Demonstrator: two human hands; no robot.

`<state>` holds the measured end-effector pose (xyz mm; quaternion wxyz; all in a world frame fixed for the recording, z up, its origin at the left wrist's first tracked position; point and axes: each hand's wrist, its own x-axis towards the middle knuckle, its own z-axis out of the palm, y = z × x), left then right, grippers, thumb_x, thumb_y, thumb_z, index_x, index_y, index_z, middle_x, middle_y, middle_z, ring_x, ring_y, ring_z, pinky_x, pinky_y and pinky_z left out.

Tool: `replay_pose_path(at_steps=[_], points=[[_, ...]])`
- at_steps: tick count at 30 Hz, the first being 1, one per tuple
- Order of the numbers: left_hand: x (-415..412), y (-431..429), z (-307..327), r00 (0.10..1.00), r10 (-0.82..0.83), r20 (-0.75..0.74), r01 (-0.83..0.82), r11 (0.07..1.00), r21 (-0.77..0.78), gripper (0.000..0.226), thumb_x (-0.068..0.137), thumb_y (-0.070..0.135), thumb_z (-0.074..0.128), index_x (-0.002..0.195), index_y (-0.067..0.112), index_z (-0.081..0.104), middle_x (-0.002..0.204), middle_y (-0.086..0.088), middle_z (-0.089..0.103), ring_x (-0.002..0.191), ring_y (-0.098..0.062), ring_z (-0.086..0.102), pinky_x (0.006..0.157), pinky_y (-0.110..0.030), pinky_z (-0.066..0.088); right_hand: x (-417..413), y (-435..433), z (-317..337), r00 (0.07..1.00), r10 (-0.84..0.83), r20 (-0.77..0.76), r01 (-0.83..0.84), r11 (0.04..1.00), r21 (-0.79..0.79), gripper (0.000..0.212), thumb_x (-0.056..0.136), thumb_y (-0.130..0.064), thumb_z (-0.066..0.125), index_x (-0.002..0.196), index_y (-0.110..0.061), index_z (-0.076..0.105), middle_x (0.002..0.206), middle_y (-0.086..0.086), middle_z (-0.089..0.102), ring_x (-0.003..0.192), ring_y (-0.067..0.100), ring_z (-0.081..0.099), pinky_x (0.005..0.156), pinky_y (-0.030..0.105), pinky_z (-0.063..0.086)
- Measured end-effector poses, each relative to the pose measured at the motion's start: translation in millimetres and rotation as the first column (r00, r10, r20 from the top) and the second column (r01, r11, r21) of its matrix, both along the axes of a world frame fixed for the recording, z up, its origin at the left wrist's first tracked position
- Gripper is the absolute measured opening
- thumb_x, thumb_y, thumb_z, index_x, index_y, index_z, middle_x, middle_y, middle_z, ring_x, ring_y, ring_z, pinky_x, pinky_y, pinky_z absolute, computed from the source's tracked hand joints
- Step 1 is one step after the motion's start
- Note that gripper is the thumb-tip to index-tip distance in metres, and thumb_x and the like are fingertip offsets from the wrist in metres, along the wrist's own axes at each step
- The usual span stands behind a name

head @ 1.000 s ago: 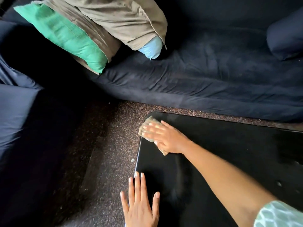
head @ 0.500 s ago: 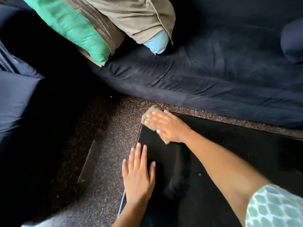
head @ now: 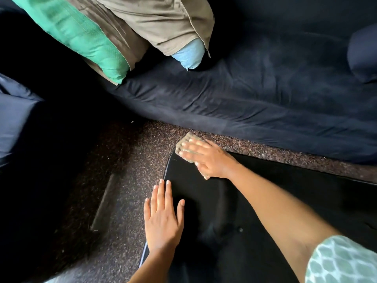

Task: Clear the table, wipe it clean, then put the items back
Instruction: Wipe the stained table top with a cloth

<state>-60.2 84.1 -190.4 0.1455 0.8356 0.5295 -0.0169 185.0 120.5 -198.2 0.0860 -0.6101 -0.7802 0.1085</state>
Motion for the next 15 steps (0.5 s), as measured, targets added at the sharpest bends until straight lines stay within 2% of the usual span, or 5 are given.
replay_pose_path(at_steps=[2, 4, 6, 8, 15], points=[[0.6, -0.1, 0.5, 1.000, -0.004, -0.006, 0.004, 1.000, -0.013, 0.066, 0.096, 0.054, 0.009, 0.145, 0.016, 0.032, 0.151, -0.003, 0.036, 0.138, -0.021, 0.035, 0.110, -0.038, 0.017, 5.3, 0.5, 4.3, 0.979, -0.155, -0.133, 0.157, 0.988, 0.007, 0.055, 0.086, -0.018, 0.040, 0.139, -0.029, 0.045, 0.147, -0.001, 0.043, 0.136, 0.025, 0.038, 0.107, 0.044, 0.038], [0.3, 0.3, 0.5, 1.000, -0.003, -0.011, 0.003, 1.000, -0.007, 0.067, 0.096, 0.055, 0.008, 0.145, 0.016, 0.033, 0.152, -0.003, 0.035, 0.139, -0.020, 0.033, 0.111, -0.039, 0.016, 12.2, -4.7, 7.5, 0.910, -0.362, -0.205, 0.353, 0.932, -0.076, 0.054, 0.086, -0.013, 0.045, 0.137, -0.032, 0.048, 0.134, -0.001, 0.053, 0.118, 0.025, 0.050, 0.095, 0.043, 0.047], [-0.6, 0.2, 0.0, 1.000, -0.002, -0.015, 0.002, 1.000, -0.006, 0.068, 0.096, 0.055, 0.009, 0.145, 0.015, 0.032, 0.152, -0.003, 0.033, 0.140, -0.019, 0.028, 0.111, -0.039, 0.014, 19.6, -11.6, 7.1, 0.865, -0.471, -0.173, 0.456, 0.882, -0.123, 0.049, 0.086, -0.018, 0.044, 0.133, -0.032, 0.052, 0.120, -0.001, 0.057, 0.107, 0.024, 0.052, 0.086, 0.042, 0.049], [-0.9, -0.6, 0.8, 1.000, -0.004, -0.011, 0.004, 1.000, -0.006, 0.067, 0.096, 0.055, 0.009, 0.145, 0.015, 0.032, 0.152, -0.003, 0.033, 0.139, -0.019, 0.028, 0.111, -0.040, 0.013, 27.5, -16.9, 7.2, 0.847, -0.518, -0.122, 0.497, 0.852, -0.163, 0.045, 0.087, -0.022, 0.042, 0.130, -0.031, 0.054, 0.112, 0.001, 0.057, 0.104, 0.024, 0.053, 0.085, 0.040, 0.048], [-1.1, -0.9, -0.7, 1.000, -0.006, -0.024, 0.006, 1.000, -0.007, 0.066, 0.096, 0.055, 0.008, 0.146, 0.016, 0.028, 0.152, -0.002, 0.033, 0.140, -0.017, 0.023, 0.112, -0.041, 0.012, 51.6, -18.1, 16.5, 0.765, -0.644, 0.023, 0.632, 0.744, -0.216, 0.032, 0.092, -0.030, 0.049, 0.123, -0.033, 0.058, 0.113, 0.004, 0.059, 0.107, 0.027, 0.054, 0.088, 0.036, 0.040]])
